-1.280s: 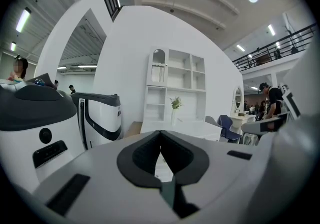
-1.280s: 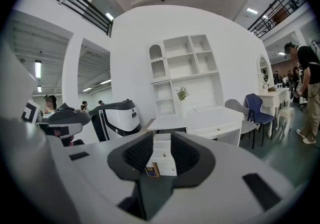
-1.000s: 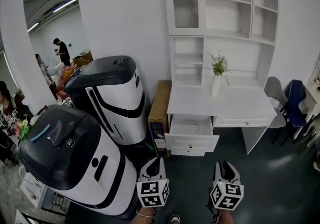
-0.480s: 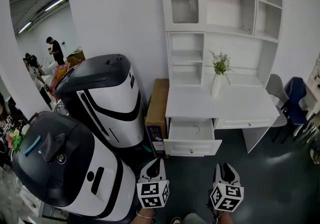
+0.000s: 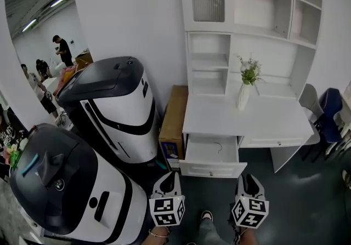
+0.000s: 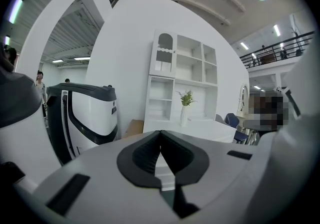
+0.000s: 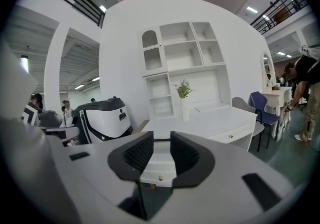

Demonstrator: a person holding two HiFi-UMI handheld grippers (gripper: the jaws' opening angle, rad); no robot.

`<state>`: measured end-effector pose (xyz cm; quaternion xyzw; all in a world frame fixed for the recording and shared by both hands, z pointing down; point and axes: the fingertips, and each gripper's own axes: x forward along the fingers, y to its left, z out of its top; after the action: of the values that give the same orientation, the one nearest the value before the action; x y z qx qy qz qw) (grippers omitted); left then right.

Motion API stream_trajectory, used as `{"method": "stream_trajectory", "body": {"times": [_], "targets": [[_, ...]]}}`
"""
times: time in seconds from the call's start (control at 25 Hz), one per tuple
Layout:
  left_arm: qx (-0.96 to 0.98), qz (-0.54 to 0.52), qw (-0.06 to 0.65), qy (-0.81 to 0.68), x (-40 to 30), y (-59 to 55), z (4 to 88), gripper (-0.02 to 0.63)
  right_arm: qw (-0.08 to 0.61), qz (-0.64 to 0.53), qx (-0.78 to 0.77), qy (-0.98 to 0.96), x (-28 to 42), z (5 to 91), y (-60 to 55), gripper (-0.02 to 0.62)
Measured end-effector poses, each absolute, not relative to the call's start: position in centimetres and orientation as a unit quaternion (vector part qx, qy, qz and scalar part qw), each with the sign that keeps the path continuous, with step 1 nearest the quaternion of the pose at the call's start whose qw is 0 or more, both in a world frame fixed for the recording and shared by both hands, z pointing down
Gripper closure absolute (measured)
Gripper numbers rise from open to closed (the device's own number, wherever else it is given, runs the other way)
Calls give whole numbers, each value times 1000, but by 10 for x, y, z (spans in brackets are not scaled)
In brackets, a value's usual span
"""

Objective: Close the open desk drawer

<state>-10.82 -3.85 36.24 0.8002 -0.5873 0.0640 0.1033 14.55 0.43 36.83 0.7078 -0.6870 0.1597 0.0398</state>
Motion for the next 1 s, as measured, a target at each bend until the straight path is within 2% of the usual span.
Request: {"method": "stream_trajectory", "body": {"times": [0.72,1.0], "targets": [[777,64,99,-619,-72,-180,350,588,47,156,677,-718,188,359,-160,482],[770,77,120,-621,-80,-202,367,588,68,162,669,-723,176,371,-187,480]]}}
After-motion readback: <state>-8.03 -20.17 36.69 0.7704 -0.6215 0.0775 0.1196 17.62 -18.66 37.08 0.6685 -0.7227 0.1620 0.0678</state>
